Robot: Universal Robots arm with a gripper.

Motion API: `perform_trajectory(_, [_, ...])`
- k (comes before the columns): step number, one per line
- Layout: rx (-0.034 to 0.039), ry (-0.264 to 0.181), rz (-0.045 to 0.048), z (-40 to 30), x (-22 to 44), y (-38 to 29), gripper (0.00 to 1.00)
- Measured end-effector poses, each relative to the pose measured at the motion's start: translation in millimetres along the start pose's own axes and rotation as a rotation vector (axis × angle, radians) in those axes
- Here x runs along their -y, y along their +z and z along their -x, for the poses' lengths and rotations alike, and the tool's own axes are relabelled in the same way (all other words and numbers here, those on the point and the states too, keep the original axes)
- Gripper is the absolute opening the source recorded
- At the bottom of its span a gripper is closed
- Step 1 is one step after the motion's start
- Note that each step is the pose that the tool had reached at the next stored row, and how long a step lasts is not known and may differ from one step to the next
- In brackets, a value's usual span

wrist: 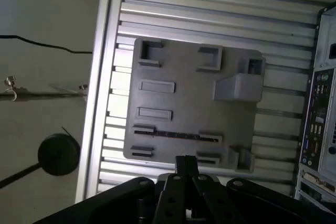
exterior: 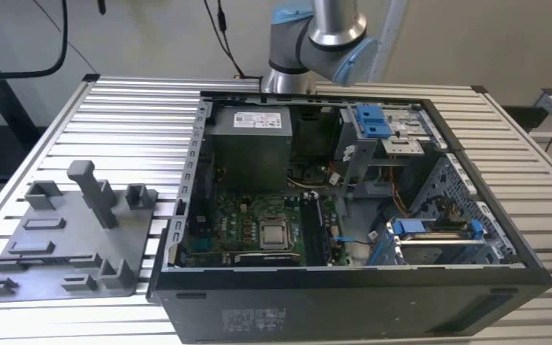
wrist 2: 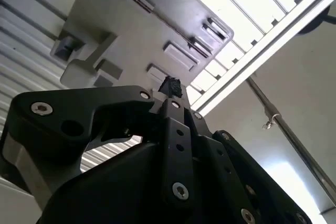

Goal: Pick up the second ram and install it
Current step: 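Pick up the second ram and move it above second insertion slot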

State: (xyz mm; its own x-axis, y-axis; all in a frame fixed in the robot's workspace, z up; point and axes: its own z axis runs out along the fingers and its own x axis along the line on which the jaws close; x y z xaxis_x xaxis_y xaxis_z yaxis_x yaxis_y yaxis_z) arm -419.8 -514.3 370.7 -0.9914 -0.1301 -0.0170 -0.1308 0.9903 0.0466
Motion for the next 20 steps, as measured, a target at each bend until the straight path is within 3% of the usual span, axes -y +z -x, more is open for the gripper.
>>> perform_trajectory(8, [-0.003, -0.068, 0.0013, -1.7, -0.2, 1.5, 0.11])
perform_trajectory(20, [-0.0129, -0.276, 0.0047, -2.9, -0.2, 4.6, 0.11])
